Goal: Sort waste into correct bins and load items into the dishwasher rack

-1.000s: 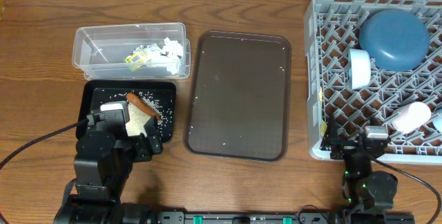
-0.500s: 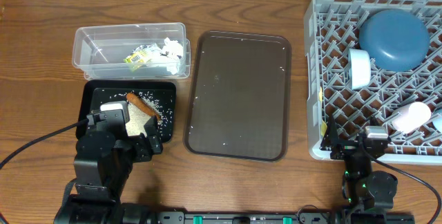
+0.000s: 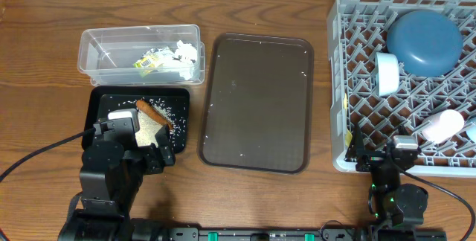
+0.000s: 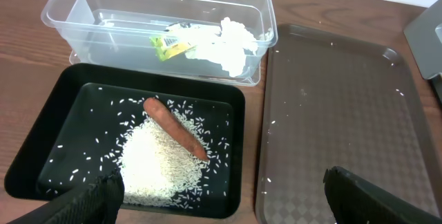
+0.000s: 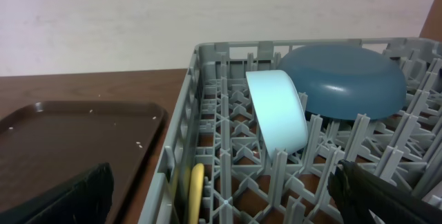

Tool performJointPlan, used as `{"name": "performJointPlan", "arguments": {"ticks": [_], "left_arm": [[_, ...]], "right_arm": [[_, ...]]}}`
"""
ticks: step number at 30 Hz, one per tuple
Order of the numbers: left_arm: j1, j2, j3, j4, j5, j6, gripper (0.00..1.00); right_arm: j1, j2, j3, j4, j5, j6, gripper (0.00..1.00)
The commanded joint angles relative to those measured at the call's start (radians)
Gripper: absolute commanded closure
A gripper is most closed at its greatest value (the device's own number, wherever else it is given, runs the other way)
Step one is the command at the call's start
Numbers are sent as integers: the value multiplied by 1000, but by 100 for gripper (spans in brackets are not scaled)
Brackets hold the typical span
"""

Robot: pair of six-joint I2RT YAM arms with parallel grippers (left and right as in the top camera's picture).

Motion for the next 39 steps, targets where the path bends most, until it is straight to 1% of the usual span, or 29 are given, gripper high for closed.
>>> {"name": "performJointPlan", "arguments": {"ticks": [1,15,20,23,27,33,36,39], "left_arm": [[5,-1,-2,-2,-11,6,6],[11,-5,-5,-5,-13,13,6],[83,-59,-73,51,-11,18,6],[106,-130,-172,146,-12,18,6],[106,-242,-347,316,-12,19,5],[106,-405,-633,668,-11,18,5],[106,-475,-723,777,-12,18,5],[106,-527,-776,829,-12,33,5]], "right_arm": [[8,-6,-2,-4,6,-15,1],[8,-6,-2,-4,6,-15,1],[8,-6,-2,-4,6,-15,1],[8,-6,-2,-4,6,-15,1],[8,-6,-2,-4,6,-15,1],[8,-6,-2,-4,6,-15,1],[8,-6,-2,-4,6,-15,1],[8,-6,-2,-4,6,-15,1]]}}
